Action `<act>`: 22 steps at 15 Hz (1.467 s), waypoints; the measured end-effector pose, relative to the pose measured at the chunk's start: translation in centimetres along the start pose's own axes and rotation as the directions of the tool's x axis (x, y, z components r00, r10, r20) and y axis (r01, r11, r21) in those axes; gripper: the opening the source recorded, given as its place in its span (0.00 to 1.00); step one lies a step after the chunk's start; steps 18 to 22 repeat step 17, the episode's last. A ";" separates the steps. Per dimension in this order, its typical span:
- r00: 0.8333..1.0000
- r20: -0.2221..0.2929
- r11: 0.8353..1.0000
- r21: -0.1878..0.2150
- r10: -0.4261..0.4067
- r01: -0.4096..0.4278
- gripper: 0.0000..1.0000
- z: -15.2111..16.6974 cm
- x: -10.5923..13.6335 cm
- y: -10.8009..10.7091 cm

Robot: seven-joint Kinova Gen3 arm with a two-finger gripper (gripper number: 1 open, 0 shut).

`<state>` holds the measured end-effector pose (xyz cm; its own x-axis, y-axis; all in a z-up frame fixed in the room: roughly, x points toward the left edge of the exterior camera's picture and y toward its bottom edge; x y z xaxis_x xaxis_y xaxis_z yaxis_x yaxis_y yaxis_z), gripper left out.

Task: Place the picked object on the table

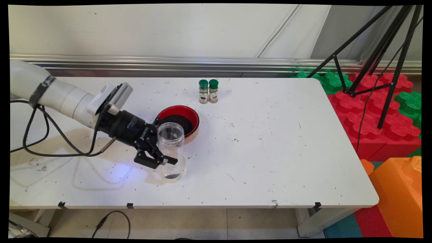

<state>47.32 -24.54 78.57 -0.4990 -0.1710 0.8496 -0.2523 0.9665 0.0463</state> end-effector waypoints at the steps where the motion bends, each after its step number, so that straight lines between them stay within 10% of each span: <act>1: 1.000 0.003 1.000 0.000 -0.002 0.002 0.00 0.1 -0.2 0.0; 14: 0.999 0.033 1.000 0.010 -0.009 0.008 0.00 0.9 -2.1 0.2; 15: 0.999 0.034 1.000 0.010 -0.009 0.008 1.00 0.9 -2.1 0.3; 22: 0.999 0.037 1.000 0.009 -0.008 0.008 1.00 0.8 -2.3 0.3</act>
